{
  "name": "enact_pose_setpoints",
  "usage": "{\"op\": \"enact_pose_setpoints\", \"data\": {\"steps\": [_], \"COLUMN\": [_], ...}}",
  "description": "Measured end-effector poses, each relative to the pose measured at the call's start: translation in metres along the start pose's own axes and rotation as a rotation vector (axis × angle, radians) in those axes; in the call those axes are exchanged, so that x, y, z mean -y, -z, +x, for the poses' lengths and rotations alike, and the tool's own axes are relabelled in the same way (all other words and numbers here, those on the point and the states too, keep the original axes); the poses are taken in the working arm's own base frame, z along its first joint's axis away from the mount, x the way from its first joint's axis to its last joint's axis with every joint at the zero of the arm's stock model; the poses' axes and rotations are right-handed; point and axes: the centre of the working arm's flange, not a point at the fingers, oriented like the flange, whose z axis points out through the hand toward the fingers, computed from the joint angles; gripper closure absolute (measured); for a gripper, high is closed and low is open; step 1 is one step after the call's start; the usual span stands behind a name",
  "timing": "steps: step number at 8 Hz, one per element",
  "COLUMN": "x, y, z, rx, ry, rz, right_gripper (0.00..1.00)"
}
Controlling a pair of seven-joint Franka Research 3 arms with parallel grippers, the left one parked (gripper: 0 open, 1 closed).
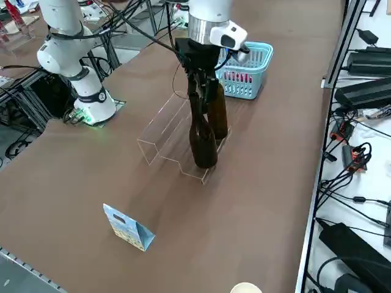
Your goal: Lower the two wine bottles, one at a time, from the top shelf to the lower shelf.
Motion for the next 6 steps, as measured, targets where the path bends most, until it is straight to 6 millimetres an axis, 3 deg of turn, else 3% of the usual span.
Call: {"op": "enact_pose_setpoints", "data": {"steps": [2,3,6], "x": [0.012,0.021,0.081], "y": [0.024,0.047,0.136], "z": [-0.003,-0.005,-0.016], "rx": [-0.020,-0.039,-0.144], "ry": [-0.053,-0.100,-0.254], "rz": [0.005,-0.006,-0.047], "right_gripper": [0.00,0.00,0.00]}}
